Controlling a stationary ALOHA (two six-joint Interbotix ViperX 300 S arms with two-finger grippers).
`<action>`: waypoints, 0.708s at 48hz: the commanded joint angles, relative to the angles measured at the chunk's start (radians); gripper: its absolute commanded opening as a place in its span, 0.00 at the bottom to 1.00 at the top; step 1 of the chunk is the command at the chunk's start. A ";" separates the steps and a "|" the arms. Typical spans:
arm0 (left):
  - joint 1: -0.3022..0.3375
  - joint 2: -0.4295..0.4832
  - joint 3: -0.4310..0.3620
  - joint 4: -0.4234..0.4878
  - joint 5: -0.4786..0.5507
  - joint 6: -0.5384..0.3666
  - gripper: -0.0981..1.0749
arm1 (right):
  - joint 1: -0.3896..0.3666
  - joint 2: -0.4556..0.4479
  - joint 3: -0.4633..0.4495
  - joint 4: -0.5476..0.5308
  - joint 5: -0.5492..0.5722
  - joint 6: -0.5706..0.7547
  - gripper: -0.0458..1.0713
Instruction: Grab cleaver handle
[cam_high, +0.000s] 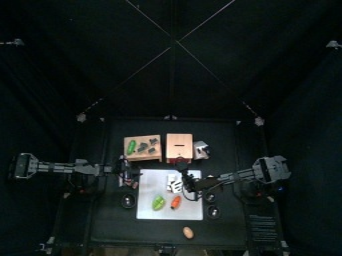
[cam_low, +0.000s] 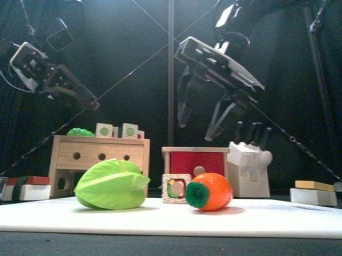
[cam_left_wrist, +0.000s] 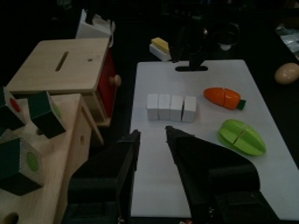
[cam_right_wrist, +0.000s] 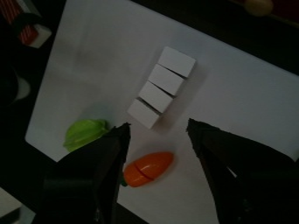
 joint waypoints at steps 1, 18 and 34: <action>-0.002 -0.002 -0.028 -0.002 -0.011 0.000 0.71 | -0.002 -0.035 -0.026 -0.017 -0.003 -0.034 0.84; -0.002 -0.002 -0.017 -0.002 -0.011 0.000 0.71 | -0.021 -0.028 -0.061 -0.242 0.002 -0.043 0.84; -0.002 -0.002 -0.009 -0.002 -0.012 0.000 0.71 | -0.071 -0.071 -0.092 -0.261 0.054 -0.046 0.84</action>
